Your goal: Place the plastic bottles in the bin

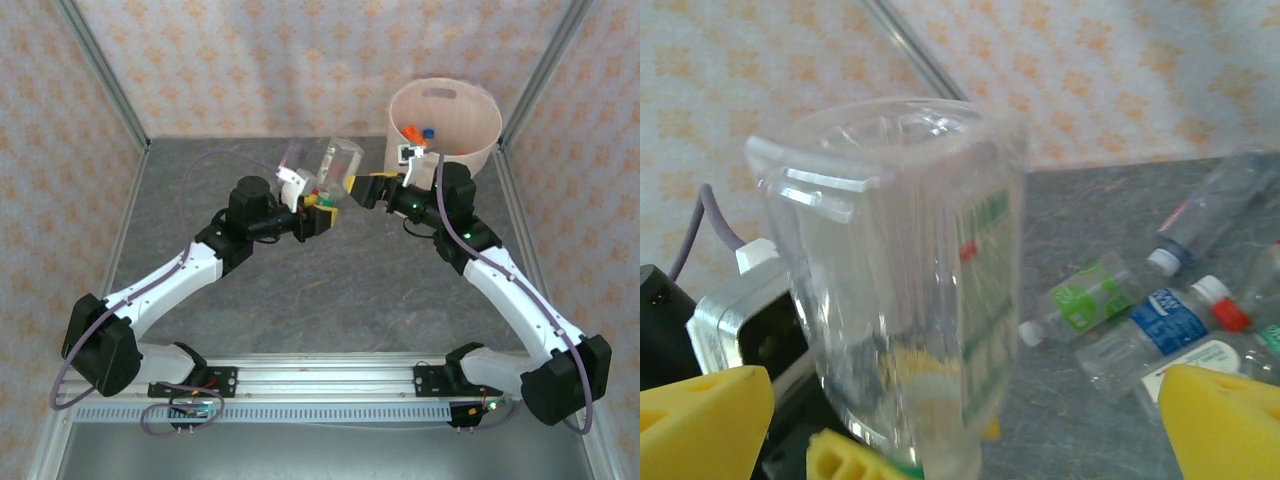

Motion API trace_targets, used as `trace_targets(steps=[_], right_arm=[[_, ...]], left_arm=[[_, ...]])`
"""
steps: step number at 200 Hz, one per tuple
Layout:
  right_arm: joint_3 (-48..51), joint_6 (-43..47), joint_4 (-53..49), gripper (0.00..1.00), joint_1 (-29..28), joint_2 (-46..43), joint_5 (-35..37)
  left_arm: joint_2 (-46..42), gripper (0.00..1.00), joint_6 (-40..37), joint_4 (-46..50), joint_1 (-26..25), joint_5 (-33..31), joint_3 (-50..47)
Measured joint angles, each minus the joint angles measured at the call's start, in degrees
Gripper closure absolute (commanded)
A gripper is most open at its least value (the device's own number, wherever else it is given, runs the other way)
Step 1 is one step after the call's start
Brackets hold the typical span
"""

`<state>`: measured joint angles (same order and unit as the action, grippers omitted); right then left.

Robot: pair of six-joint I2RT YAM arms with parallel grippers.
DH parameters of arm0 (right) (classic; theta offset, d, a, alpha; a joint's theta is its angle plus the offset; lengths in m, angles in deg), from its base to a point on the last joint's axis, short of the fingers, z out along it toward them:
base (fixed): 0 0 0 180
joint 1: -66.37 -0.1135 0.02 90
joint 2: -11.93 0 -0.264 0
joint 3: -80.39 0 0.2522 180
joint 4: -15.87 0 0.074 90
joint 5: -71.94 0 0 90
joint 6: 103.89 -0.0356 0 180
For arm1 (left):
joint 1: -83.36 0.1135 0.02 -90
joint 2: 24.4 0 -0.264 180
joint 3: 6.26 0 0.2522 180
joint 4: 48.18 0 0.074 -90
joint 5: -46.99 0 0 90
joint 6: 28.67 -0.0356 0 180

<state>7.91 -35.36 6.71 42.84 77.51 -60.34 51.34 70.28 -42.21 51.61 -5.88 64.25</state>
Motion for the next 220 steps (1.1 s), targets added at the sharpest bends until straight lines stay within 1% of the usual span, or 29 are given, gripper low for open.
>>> trace_targets(steps=[21, 40, 73, 102, 122, 124, 132, 150, 184, 190, 214, 220], right_arm=[[-0.04, -1.64, 2.71, 0.01, -0.61, 0.26, -1.27], [-0.72, -2.64, 3.76, 0.01, -1.49, 0.52, -0.68], [-2.43, -3.28, 4.04, 0.01, -3.8, 1.7, 4.72], [-4.7, -4.96, 4.07, 0.01, -4.02, 4.87, 8.76], [-5.14, -6.47, 4.02, 0.0, -4.02, 7.06, 10.19], [-5.16, -6.47, 4.0, 0.01, -4.02, 7.19, 10.32], [-5.25, -6.86, 3.98, 0.08, -4.02, 7.87, 10.73], [-5.42, -8.02, 3.89, 0.19, -4.04, 9.11, 11.34], [-5.42, -8.46, 3.78, 0.4, -4.04, 9.22, 12.33], [-5.4, -8.22, 3.56, 0.42, -4.04, 9.16, 12.85], [-5.35, -7.61, 3.54, 0.48, -4.07, 8.92, 13.66], [-5.35, -7.43, 3.5, 0.49, -4.07, 8.83, 13.68]], left_arm=[[0.0, 1.0, -0.87, 0.55, -0.85, -0.74, 0.52], [0.0, 1.0, -2.78, 2.29, -1.81, -4.72, 1.38], [0.04, 1.0, -6.91, 5.53, -5.75, -10.1, 4.28], [0.57, 1.0, -9.62, 7.91, -7.63, -14.25, 6.34], [1.7, 1.0, -11.02, 9.42, -8.81, -18.62, 7.58], [1.81, 1.0, -11.04, 9.64, -8.83, -19.04, 7.63], [2.23, 1.0, -11.37, 9.97, -8.94, -20.26, 7.74], [3.3, 1.0, -12.07, 10.67, -9.11, -22.69, 7.98], [4.35, 1.0, -12.52, 11.45, -9.55, -24.83, 8.04], [4.37, 1.0, -12.79, 11.43, -9.68, -25.46, 8.13], [4.66, 0.86, -13.4, 11.43, -10.25, -27.58, 8.46], [4.68, 0.8, -13.42, 11.39, -10.34, -27.78, 8.48]])
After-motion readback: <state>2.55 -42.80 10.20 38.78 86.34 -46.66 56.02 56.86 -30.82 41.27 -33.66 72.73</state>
